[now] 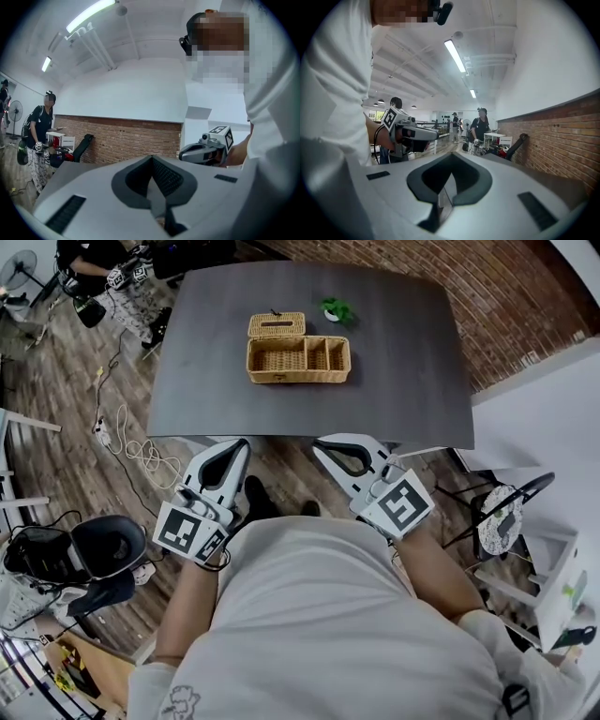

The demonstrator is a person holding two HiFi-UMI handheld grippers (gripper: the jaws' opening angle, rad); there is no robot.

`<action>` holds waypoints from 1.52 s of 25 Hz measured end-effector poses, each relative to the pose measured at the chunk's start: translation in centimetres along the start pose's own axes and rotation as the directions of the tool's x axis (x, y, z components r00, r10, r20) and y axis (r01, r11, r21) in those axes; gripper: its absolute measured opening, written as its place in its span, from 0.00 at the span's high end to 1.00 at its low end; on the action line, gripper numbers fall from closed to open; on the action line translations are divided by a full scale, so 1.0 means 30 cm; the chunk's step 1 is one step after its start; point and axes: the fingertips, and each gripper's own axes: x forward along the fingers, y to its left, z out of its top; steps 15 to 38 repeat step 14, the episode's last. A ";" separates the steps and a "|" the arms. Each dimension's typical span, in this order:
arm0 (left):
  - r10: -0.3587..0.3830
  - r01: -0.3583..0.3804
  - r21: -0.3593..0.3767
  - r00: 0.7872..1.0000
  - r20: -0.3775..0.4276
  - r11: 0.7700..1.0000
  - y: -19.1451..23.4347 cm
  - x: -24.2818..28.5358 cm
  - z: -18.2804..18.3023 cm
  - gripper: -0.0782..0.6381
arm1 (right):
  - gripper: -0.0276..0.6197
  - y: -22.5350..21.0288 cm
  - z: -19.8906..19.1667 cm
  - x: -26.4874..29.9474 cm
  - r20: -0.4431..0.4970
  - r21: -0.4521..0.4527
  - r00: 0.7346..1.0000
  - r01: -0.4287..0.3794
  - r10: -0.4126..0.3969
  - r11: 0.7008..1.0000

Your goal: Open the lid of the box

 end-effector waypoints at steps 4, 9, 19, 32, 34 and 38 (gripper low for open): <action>0.002 -0.002 0.004 1.000 0.001 1.000 -0.032 -0.005 0.000 0.88 | 0.95 0.010 -0.001 -0.027 0.006 0.006 1.000 0.001 -0.001 1.000; 0.010 -0.010 0.007 1.000 0.002 1.000 -0.053 -0.015 -0.002 0.88 | 0.95 0.022 -0.006 -0.042 -0.007 -0.009 1.000 -0.008 0.008 1.000; 0.007 -0.007 0.006 1.000 0.001 1.000 -0.050 0.005 -0.004 0.88 | 0.95 0.009 -0.008 -0.033 -0.003 -0.008 1.000 -0.013 0.013 1.000; 0.007 -0.007 0.006 1.000 0.001 1.000 -0.050 0.005 -0.004 0.88 | 0.95 0.009 -0.008 -0.033 -0.003 -0.008 1.000 -0.013 0.013 1.000; 0.007 -0.007 0.006 1.000 0.001 1.000 -0.050 0.005 -0.004 0.88 | 0.95 0.009 -0.008 -0.033 -0.003 -0.008 1.000 -0.013 0.013 1.000; 0.007 -0.007 0.006 1.000 0.001 1.000 -0.050 0.005 -0.004 0.88 | 0.95 0.009 -0.008 -0.033 -0.003 -0.008 1.000 -0.013 0.013 1.000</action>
